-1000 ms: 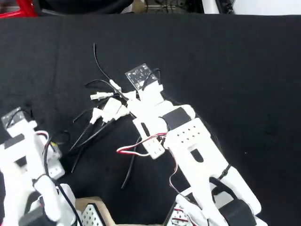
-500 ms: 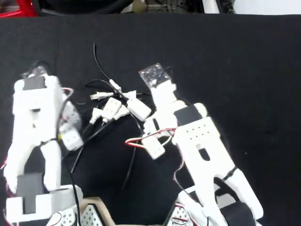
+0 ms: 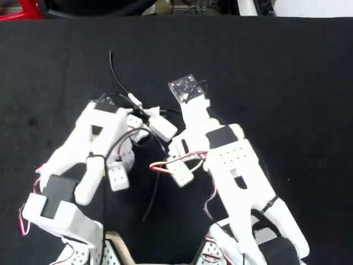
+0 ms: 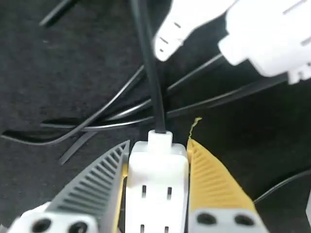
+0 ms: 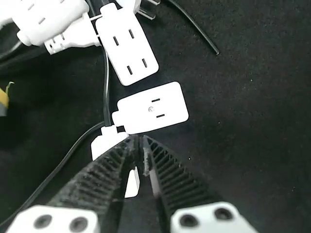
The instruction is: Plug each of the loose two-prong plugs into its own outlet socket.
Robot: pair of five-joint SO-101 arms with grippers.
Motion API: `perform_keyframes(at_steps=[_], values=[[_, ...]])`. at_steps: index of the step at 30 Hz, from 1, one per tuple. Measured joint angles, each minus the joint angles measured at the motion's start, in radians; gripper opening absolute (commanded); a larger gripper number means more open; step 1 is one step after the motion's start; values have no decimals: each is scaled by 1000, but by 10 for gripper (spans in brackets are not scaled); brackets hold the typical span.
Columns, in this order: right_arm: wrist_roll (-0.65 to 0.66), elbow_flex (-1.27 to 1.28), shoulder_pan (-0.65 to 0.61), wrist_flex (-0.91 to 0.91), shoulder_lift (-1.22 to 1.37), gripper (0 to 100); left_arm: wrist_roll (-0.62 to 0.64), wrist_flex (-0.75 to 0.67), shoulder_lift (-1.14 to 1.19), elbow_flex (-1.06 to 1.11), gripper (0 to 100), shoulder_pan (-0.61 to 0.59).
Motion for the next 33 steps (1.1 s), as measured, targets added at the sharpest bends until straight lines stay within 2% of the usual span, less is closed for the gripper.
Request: perform_keyframes(at_steps=[3, 7, 9, 11, 14, 17, 21, 25, 28, 31, 33], values=[[0, 0, 0, 0, 0, 15, 0, 2, 0, 0, 249, 14], [0, 0, 0, 0, 0, 15, -2, 95, 0, -5, 505, 20], [0, 0, 0, 0, 0, 15, -2, 180, 0, -26, 581, 20], [0, 0, 0, 0, 0, 15, 0, 267, 0, -60, 608, 20], [0, 0, 0, 0, 0, 15, -9, 373, 0, -107, 607, 20], [8, 0, 0, 5, 0, 15, -114, 400, 0, -133, 544, 20], [12, 0, 0, 46, 0, 15, -338, 410, 0, -176, 320, 20], [54, 0, 0, 72, 0, 15, -652, 410, 0, -262, 82, -21], [61, -2, 34, 77, 0, 15, -749, 410, 0, -276, 128, -74], [83, -12, 81, 110, 0, 15, -752, 377, -2, -258, 197, -137], [103, -44, 109, 146, -2, 15, -703, 330, -20, -216, 213, -186]])
